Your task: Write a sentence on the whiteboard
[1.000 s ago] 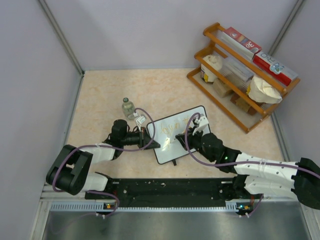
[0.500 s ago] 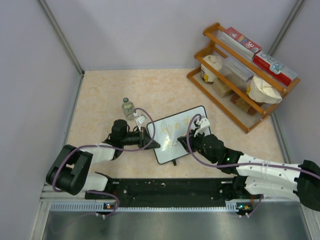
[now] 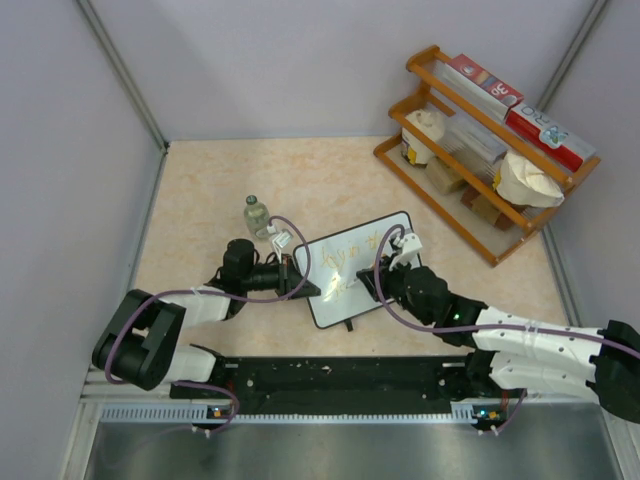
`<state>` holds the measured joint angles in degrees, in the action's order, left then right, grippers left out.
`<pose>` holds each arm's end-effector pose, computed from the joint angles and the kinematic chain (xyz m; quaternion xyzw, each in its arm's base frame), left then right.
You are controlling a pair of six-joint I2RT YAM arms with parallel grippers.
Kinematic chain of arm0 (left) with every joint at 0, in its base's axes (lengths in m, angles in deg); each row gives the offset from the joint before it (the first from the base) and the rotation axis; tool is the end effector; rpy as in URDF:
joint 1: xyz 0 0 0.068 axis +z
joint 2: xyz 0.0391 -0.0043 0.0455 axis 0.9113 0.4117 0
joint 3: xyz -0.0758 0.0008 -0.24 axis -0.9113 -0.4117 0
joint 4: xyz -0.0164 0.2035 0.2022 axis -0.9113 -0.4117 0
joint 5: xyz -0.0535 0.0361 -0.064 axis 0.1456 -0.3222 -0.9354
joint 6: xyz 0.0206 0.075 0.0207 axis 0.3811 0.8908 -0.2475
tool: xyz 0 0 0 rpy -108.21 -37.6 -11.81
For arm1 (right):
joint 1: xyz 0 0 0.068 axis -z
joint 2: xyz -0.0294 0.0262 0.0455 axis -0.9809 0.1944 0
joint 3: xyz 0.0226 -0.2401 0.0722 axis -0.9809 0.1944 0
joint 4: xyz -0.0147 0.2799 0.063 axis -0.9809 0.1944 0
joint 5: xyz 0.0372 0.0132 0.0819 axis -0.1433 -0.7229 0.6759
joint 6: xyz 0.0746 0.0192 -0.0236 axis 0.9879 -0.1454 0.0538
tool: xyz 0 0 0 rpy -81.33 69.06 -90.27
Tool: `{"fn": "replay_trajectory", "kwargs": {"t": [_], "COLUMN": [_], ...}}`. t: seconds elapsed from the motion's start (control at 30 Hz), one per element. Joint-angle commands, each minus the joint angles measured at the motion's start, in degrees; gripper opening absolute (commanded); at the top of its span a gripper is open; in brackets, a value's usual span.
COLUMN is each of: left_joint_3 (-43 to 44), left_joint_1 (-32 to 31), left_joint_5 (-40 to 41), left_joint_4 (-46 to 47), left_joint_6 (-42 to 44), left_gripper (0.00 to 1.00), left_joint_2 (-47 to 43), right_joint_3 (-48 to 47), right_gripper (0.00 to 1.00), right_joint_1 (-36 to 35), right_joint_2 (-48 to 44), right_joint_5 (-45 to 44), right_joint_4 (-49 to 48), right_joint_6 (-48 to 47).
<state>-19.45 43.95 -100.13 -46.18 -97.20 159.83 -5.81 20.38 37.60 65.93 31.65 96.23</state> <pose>0.2259 -0.1510 0.1021 0.1850 0.7663 -0.5590 0.2572 0.1664 0.2254 0.1837 -0.1052 0.7863 0.3060 0.5263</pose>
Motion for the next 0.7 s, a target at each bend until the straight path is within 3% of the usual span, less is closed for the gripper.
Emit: {"fn": "replay_trajectory", "kwargs": {"t": [0.0,0.33,0.67], "left_joint_3": [-0.81,-0.81,-0.81], "left_joint_1": [-0.41,-0.32,-0.32], "left_joint_5": [-1.07,-1.24,-1.16], "left_joint_4": [-1.66,-1.48,-1.48], "left_joint_6": [1.69,1.69,1.69], "left_gripper": [0.00,0.00,0.00], "left_joint_2": [0.55,0.64,0.64], "right_joint_3": [-3.89,-4.69,-3.63], "right_gripper": [0.00,0.00,0.00], "right_joint_1": [1.11,1.11,5.06], "right_joint_2": [1.14,1.75,-3.34], "right_joint_5": [-3.50,-1.66,10.73], "right_joint_4": [-1.16,-1.87,-3.46], "right_joint_6": [-1.22,-1.22,0.80]}}
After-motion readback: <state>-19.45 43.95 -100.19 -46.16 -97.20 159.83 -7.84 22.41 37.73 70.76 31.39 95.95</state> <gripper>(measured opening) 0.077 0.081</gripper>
